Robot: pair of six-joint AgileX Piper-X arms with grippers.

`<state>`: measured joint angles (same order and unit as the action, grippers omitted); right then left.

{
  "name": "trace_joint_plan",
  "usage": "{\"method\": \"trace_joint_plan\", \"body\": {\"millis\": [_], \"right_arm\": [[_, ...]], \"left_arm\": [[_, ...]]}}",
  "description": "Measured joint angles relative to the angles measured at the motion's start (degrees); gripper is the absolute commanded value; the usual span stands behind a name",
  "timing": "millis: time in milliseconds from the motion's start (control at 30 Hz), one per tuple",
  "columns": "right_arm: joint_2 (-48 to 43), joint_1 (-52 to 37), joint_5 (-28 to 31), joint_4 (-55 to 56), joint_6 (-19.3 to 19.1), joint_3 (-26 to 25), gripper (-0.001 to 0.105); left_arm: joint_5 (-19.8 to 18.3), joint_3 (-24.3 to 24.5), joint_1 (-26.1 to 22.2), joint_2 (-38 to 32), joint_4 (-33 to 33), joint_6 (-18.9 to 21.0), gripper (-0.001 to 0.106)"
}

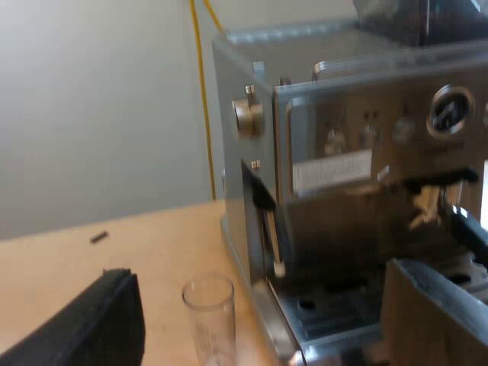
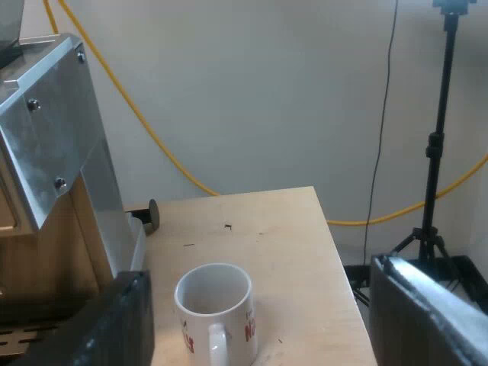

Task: Pour the beans into the coffee machine

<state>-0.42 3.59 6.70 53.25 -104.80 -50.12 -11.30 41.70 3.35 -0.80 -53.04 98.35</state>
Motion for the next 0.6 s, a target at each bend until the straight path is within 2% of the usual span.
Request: {"method": "trace_joint_plan", "body": {"millis": [333,600], "right_arm": [[0.0,0.0,0.0,0.1,0.0,0.8,0.062],[0.0,0.0,-4.9,0.1,3.1,6.6,0.062]], "left_arm": [[2.1,-1.0,0.0,0.0,-1.7,0.0,0.066],[2.4,-8.8,0.0,0.0,1.7,0.0,0.066]]}}
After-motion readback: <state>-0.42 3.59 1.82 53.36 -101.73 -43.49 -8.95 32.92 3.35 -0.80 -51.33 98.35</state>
